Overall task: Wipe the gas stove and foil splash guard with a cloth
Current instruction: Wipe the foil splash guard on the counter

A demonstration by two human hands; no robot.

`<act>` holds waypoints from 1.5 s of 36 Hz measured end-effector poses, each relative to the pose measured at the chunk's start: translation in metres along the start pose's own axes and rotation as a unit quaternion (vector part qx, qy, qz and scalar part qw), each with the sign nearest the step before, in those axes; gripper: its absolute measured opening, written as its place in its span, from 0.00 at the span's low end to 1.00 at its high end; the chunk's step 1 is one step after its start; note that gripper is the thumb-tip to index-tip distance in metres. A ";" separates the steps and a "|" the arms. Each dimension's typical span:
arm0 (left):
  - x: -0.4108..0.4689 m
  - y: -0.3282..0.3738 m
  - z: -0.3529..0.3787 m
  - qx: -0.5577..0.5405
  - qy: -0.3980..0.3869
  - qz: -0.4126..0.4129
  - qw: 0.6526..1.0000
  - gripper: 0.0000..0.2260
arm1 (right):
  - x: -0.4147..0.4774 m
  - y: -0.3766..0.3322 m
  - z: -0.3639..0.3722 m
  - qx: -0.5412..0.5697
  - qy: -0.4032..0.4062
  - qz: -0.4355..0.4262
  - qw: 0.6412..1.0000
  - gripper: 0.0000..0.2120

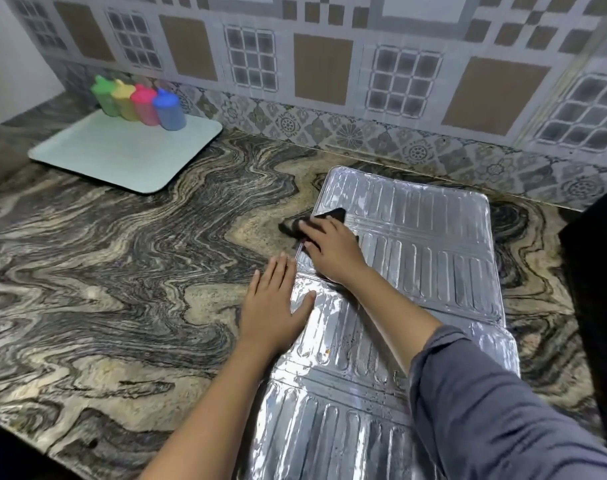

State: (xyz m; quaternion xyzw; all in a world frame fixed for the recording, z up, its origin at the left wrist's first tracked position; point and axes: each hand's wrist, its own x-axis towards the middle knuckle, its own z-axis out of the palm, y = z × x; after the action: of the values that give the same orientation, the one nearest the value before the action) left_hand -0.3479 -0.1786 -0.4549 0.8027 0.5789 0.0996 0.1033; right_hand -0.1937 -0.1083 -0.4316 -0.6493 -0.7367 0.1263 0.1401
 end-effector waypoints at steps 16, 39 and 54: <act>0.000 -0.012 0.003 0.011 -0.015 -0.020 1.000 0.34 | -0.080 0.085 -0.034 0.039 -0.057 0.016 0.998 0.20; -0.013 0.006 -0.008 0.012 -0.044 -0.017 0.999 0.31 | -0.158 0.112 -0.052 -0.012 0.085 0.320 0.943 0.21; -0.023 0.018 -0.005 0.013 -0.026 -0.045 0.999 0.31 | -0.115 0.081 -0.051 -0.006 0.055 0.380 0.923 0.24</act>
State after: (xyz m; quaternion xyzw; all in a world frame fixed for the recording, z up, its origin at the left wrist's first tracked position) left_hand -0.3396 -0.2057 -0.4461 0.7796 0.6125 0.0662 0.1123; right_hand -0.0861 -0.2123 -0.4186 -0.8873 -0.4267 0.1292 0.1178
